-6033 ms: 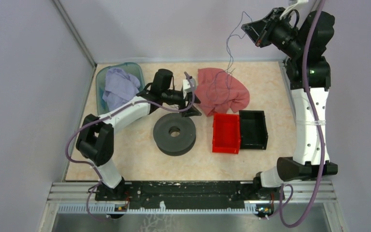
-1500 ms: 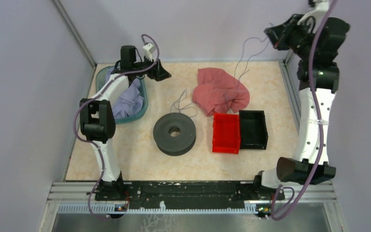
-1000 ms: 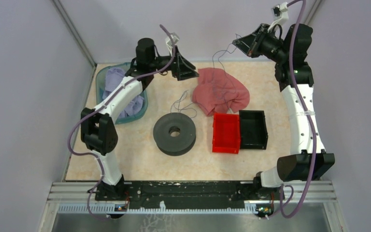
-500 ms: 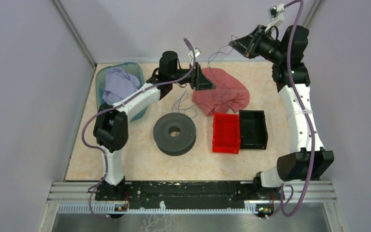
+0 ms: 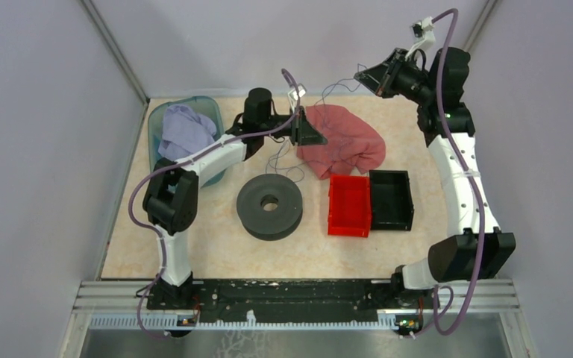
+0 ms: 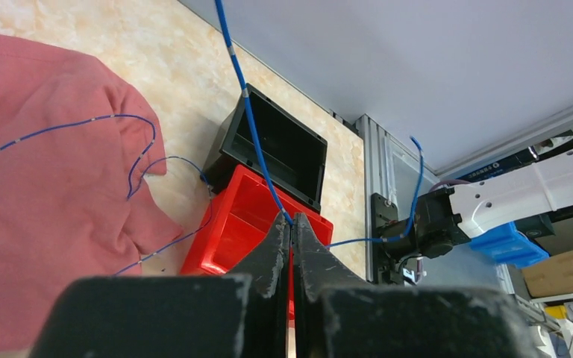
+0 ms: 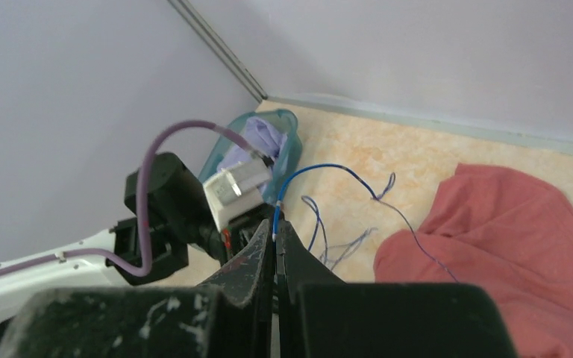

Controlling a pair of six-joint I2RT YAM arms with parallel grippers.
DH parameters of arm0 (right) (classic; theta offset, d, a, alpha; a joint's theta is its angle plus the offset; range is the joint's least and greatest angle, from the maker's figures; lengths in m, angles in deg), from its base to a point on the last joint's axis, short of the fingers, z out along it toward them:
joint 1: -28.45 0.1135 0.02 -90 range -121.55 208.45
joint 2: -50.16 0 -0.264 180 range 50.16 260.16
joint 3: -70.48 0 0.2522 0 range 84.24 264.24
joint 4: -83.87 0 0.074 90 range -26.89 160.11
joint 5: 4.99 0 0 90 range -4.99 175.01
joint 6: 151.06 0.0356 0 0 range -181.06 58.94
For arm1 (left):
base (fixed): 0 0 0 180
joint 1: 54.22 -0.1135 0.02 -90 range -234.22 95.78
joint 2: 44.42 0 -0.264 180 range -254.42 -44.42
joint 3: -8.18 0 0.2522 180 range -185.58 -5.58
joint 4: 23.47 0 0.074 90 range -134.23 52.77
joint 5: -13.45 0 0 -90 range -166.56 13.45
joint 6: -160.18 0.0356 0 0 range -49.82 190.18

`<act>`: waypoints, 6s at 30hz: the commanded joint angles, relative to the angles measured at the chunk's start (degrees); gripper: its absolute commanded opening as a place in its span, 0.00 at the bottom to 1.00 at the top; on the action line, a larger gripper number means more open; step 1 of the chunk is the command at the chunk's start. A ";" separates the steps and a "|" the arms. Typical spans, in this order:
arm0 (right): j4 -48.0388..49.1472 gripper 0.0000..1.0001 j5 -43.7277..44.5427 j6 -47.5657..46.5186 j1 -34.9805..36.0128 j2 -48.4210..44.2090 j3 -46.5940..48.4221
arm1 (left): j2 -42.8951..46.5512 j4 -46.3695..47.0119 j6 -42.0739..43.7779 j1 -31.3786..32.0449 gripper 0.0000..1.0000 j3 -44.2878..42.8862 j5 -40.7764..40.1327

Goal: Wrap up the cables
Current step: Adjust the cable at the center of the board.

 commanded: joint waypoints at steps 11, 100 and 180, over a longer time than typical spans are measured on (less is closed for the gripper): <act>-13.36 0.39 8.61 -33.89 0.90 -5.81 -8.65 | 10.67 -35.42 36.46 -5.96 0.00 -11.06 1.42; 7.81 0.00 -18.06 -14.94 7.54 -2.36 -9.36 | 25.07 -30.97 47.02 -4.75 0.01 8.13 -13.78; -1.36 0.11 -16.43 -29.64 8.00 -4.74 -12.86 | 20.58 -22.58 27.56 -3.59 0.00 3.36 4.80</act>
